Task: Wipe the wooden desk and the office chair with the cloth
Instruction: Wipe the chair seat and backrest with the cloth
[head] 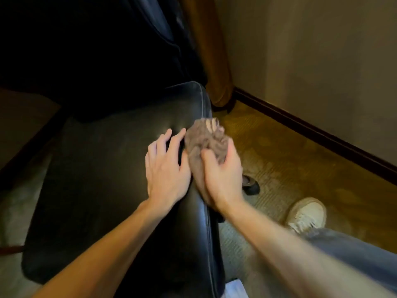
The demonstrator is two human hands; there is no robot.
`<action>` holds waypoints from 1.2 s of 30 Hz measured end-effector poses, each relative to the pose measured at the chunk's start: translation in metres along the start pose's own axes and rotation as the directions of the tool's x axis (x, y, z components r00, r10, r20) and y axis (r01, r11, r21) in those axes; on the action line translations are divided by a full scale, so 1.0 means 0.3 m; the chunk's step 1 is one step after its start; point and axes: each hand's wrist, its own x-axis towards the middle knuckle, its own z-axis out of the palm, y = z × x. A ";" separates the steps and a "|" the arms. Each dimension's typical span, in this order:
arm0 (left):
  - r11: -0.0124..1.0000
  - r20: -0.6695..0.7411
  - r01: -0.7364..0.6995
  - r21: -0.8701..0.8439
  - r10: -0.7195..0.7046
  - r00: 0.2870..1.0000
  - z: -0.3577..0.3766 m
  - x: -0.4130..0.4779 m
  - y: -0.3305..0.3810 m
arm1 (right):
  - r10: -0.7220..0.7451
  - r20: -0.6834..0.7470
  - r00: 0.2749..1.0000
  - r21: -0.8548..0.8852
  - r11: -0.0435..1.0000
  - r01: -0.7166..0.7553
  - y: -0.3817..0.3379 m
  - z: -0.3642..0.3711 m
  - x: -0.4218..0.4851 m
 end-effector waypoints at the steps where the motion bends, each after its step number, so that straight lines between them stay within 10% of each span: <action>1: 1.000 -0.010 0.000 -0.005 0.000 1.000 -0.001 0.005 0.005 | -0.008 0.007 1.000 0.034 0.999 0.007 -0.024 0.004 0.080; 12: 0.994 -0.085 0.096 -0.053 -0.101 0.991 0.027 0.074 0.044 | -0.058 0.281 0.958 -0.145 0.984 0.102 -0.237 0.083 0.678; 26: 0.979 -0.057 0.204 -0.013 -0.205 0.977 0.021 0.157 0.091 | 0.008 0.387 0.922 -0.343 0.929 0.136 -0.038 -0.379 -0.246; 32: 0.987 0.175 -0.155 0.052 0.144 0.974 -0.099 -0.140 0.036 | 0.065 0.266 0.962 -0.204 0.979 -0.010 -0.107 -0.382 -0.197; 36: 0.971 0.144 -0.190 0.145 0.169 0.975 -0.047 -0.255 -0.021 | -0.081 0.325 0.942 -0.248 0.954 0.168 -0.101 -0.217 -0.091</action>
